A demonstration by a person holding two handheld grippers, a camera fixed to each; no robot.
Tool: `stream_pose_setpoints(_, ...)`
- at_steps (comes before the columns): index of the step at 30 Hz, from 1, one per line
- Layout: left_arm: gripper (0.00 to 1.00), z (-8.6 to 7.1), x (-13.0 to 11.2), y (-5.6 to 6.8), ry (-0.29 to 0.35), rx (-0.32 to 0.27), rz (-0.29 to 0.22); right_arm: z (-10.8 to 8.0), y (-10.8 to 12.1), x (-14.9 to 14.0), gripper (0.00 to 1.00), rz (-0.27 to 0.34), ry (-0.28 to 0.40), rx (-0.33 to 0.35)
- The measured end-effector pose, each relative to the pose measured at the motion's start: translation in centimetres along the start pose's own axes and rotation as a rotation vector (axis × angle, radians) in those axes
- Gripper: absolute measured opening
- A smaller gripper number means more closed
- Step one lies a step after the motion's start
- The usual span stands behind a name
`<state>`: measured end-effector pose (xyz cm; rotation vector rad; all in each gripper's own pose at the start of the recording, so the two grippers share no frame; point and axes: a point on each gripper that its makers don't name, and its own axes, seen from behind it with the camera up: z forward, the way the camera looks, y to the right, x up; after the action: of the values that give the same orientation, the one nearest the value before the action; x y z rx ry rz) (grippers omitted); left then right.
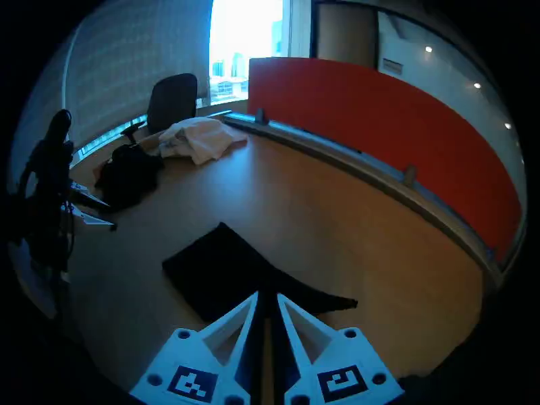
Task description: Fold towel
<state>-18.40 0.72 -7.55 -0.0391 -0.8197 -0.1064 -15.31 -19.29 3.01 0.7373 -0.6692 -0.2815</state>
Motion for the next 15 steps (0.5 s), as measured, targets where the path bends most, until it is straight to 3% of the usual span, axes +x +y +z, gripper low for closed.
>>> stream_pose_setpoints(15, 0.96, -1.4, -0.1, -0.4, 0.021, -0.018, -0.011, 4.9, -6.0, 3.3, 0.04, -0.056, 0.001, 0.102)
